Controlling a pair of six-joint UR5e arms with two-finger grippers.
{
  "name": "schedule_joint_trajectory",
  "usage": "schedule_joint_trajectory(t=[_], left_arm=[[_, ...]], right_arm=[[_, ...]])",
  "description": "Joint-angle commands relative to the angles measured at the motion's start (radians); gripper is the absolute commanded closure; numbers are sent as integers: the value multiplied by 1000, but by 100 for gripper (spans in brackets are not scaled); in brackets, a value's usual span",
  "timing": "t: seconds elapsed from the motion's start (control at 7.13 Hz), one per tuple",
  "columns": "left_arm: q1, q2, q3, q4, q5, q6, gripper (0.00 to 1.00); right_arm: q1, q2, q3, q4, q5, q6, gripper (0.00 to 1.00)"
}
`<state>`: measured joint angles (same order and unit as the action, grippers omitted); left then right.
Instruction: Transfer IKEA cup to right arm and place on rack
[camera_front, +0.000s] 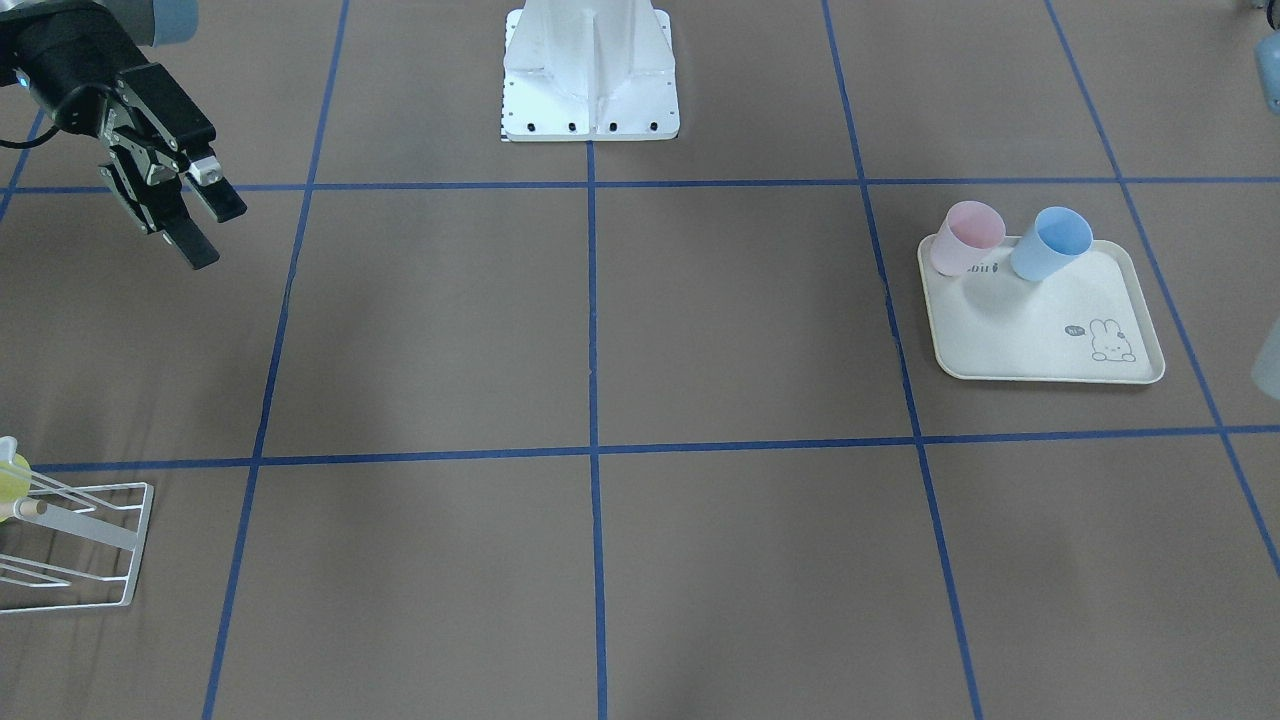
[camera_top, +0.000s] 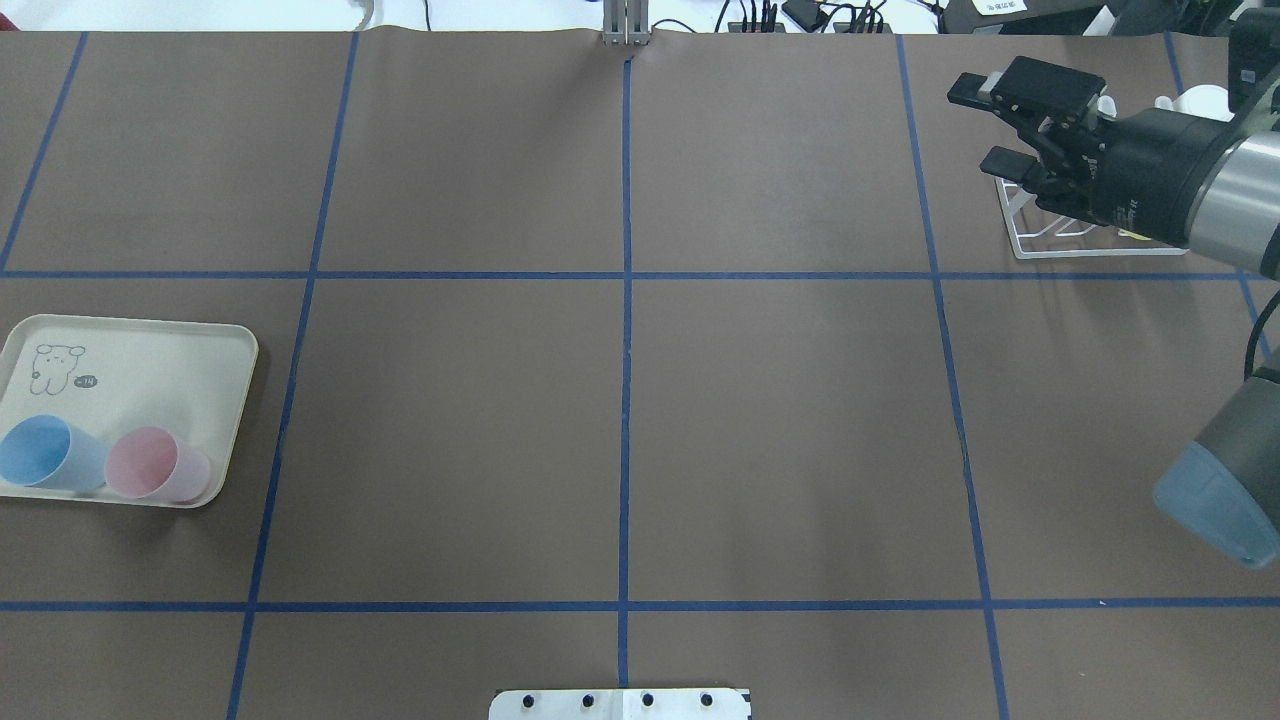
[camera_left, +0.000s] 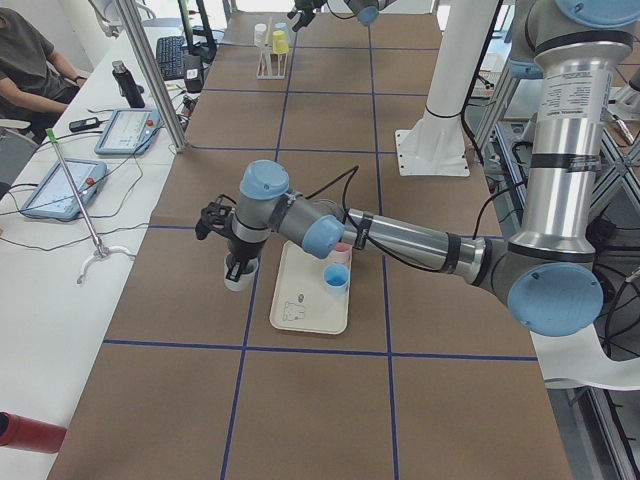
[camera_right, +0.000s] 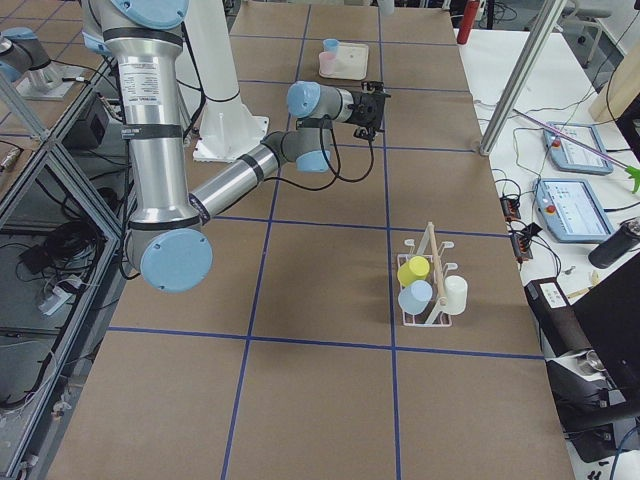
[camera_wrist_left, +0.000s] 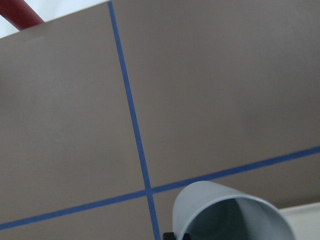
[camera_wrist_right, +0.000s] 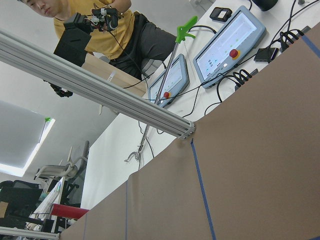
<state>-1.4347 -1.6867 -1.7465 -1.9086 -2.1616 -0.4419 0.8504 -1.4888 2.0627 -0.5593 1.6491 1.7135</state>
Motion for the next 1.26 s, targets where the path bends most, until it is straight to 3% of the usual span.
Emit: schedule_joint_trajectory(t=[0.0,0.14,0.42,0.7,0.98,1.12], left_arm=[[66,-82,-1,-176,-3,-423,100],[165,-106,11,-293,2,-665,100],[258,-157,13,-471,0,-1011,100],[377,-264,15,-559,3,-1266,100],[503,-381,16,-588,102,-1418,100],[563,-401,31,-704,205,-1539,100]], right_arm=[[-1,2,-4,-1,0,2,0],[-1,2,-7,-1,1,2,0],[-2,5,-6,1,3,2,0],[-8,12,-9,1,3,2,0],[-20,33,-12,1,3,26,0],[-49,47,-13,1,0,41,0]])
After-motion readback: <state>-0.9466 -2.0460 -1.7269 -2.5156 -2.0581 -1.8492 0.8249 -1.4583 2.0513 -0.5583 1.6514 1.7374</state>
